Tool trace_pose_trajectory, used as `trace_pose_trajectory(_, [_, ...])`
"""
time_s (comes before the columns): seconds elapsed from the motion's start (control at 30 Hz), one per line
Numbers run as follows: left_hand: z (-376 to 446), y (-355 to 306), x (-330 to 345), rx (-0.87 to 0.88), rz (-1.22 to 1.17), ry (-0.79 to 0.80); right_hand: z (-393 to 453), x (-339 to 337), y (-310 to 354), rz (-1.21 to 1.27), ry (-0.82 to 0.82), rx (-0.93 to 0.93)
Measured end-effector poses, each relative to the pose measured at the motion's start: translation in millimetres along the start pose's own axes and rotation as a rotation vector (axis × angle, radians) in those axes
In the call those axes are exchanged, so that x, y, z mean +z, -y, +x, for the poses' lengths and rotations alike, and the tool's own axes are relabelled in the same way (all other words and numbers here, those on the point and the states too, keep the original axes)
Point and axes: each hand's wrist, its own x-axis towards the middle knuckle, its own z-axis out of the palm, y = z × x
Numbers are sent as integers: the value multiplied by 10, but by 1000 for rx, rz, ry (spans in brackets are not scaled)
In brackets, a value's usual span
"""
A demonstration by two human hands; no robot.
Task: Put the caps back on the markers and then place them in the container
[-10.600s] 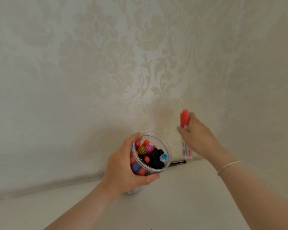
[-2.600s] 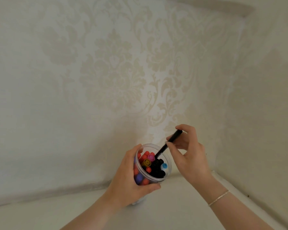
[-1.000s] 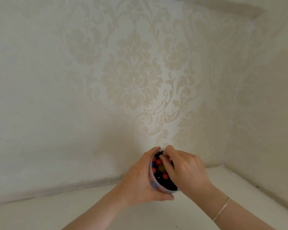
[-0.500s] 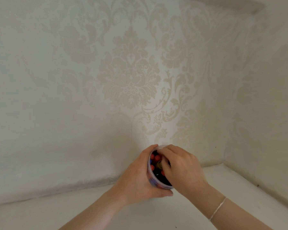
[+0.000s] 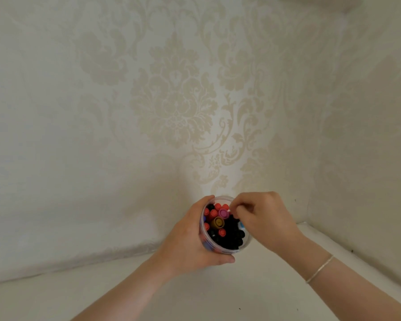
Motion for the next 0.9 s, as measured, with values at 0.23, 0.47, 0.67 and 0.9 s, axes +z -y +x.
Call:
trace_pose_trajectory(0.23, [8,17,5,1,-7,-8,-159,95,-35,-365,175,-260])
trace_pose_trajectory(0.47, [75,-63,124,-38,-81,-59,-43,-118,-23,-370,257,-149])
trace_pose_trajectory(0.67, [126,-282,448,-111,-454,-23,13,-299,-173,-19,-37,67])
trace_pose_trajectory(0.9, [295,-396,926,-193,-603,44,-250,-352,-594,-80,-143,-17])
